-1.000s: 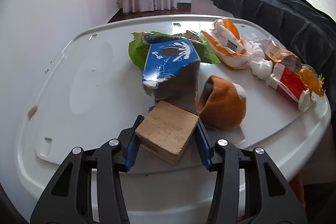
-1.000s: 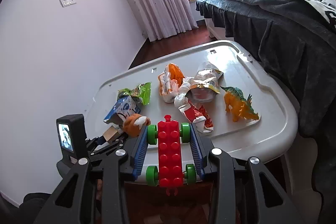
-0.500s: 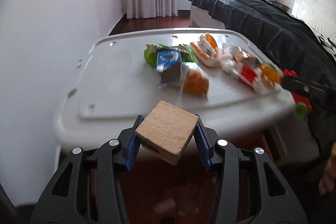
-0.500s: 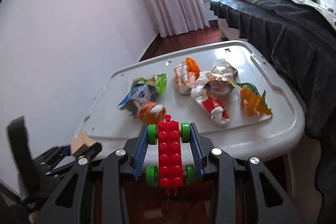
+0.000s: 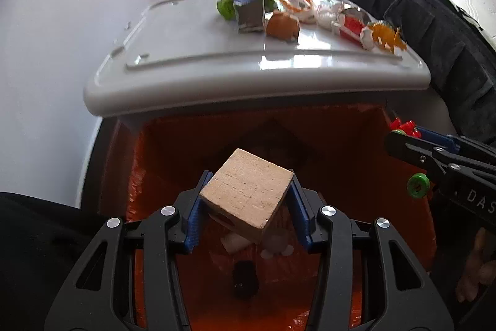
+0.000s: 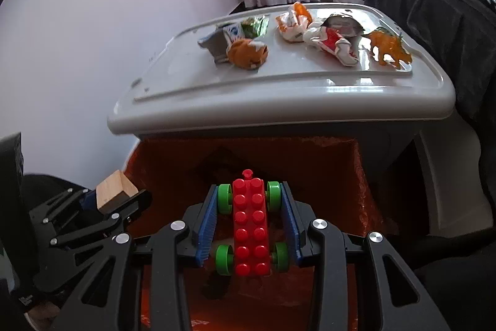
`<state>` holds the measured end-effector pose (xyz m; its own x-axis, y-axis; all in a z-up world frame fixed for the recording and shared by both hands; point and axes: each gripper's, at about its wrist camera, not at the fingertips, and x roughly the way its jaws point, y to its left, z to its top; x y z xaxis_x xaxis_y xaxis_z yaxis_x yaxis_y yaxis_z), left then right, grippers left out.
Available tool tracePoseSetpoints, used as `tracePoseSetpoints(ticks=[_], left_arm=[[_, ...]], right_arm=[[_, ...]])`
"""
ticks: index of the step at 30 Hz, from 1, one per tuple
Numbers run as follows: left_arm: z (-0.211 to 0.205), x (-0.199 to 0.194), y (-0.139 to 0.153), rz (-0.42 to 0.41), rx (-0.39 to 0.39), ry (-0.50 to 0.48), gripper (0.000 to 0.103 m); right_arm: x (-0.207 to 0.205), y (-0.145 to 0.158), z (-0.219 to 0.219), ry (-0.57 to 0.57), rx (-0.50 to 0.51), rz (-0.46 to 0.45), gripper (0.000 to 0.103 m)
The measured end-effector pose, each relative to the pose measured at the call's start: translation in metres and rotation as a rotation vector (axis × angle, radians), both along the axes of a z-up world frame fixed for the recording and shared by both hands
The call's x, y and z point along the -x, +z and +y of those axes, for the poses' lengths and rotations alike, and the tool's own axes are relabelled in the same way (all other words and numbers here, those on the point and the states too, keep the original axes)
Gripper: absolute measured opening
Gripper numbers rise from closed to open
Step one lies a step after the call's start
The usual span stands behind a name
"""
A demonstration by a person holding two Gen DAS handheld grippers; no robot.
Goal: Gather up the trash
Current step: 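Lower the toy car and wooden cube into the bin and open both tools, then grasp the orange-green toy dinosaur with the right tool and lift it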
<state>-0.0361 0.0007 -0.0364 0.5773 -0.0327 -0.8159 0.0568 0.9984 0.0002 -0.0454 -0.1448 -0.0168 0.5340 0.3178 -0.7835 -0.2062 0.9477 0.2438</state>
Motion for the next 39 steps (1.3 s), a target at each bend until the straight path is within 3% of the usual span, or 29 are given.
tracePoseSetpoints(ticks=[13,14,15,16,19,24,31,39], left_arm=[[0.007,-0.002,-0.021,0.073,0.030,0.016,0.046],[0.007,-0.003,-0.024,0.087,0.032,0.019,0.050],[0.007,-0.003,-0.026,0.106,0.039,0.022,0.068],[0.009,-0.004,-0.028,0.121,0.045,0.033,0.074],[0.016,-0.004,-0.029,0.109,0.043,0.071,0.078],[0.026,-0.002,-0.023,0.100,0.107,0.107,0.079],[0.020,0.001,-0.016,0.070,0.084,0.088,0.079],[0.005,0.005,-0.005,-0.005,0.046,0.024,0.079]], right_arm=[[-0.005,-0.023,-0.001,-0.015,0.014,0.077,0.039],[-0.006,-0.024,-0.001,-0.021,0.018,0.084,0.052],[-0.008,-0.025,-0.002,-0.032,0.021,0.093,0.062],[-0.009,-0.026,-0.005,-0.053,0.020,0.095,0.070],[-0.008,-0.023,-0.015,-0.092,-0.001,0.082,0.070],[-0.009,-0.014,-0.030,-0.148,-0.037,0.055,0.070],[-0.029,0.019,-0.045,-0.165,-0.025,-0.032,0.070],[-0.117,0.071,-0.093,-0.170,0.097,-0.139,0.071]])
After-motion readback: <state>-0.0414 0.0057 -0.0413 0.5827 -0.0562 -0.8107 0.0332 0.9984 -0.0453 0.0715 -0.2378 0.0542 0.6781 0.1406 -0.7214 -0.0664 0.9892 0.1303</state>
